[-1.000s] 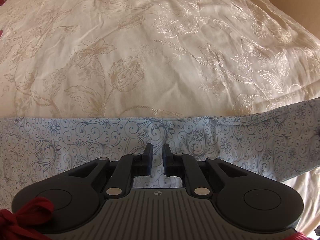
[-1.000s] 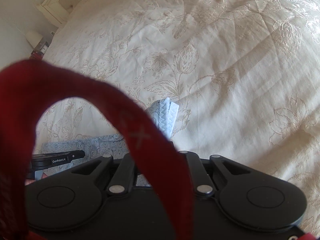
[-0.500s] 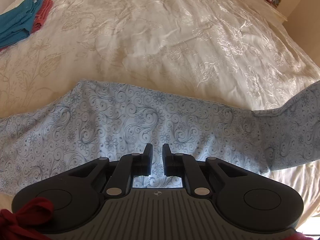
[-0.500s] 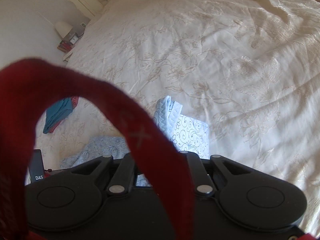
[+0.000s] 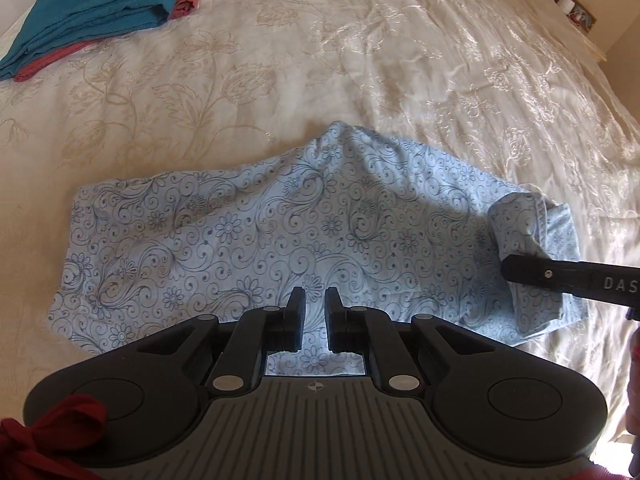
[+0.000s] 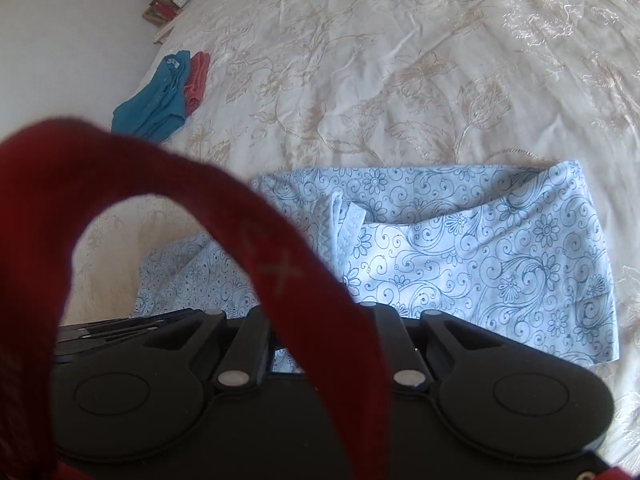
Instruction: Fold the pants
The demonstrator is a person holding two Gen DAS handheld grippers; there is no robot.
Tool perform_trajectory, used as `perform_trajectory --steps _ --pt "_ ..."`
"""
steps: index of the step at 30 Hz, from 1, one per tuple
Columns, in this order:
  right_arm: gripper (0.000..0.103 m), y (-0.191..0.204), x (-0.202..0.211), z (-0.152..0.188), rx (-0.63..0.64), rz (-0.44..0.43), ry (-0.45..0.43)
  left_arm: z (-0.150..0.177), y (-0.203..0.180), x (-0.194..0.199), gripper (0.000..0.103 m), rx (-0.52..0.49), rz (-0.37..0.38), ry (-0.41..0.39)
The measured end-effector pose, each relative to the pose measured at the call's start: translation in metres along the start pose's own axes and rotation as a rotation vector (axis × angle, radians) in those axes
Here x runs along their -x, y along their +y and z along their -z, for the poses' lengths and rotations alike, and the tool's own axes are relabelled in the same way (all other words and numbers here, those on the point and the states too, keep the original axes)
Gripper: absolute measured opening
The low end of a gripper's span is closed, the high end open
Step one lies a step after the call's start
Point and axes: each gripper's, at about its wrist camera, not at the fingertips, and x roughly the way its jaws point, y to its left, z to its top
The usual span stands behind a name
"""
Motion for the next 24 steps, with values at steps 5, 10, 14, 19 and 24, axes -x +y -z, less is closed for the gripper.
perform_trajectory --steps 5,10,14,19,24 --pt "0.027 0.015 -0.020 0.012 0.023 0.054 -0.016 0.001 0.019 0.003 0.011 0.017 0.005 -0.005" --pt "0.047 0.023 -0.016 0.019 0.061 0.003 -0.034 -0.002 0.017 0.004 0.011 0.007 0.025 -0.011" --pt "0.049 0.020 0.004 0.018 0.089 -0.025 -0.089 -0.008 0.000 0.006 0.011 -0.012 0.058 -0.025" --pt "0.049 -0.019 0.018 0.007 0.086 0.118 -0.115 -0.011 -0.037 -0.005 0.011 -0.062 0.108 -0.013" --pt "0.050 -0.055 0.023 -0.008 0.105 0.217 -0.121 -0.006 -0.068 -0.023 0.011 -0.079 0.163 0.009"
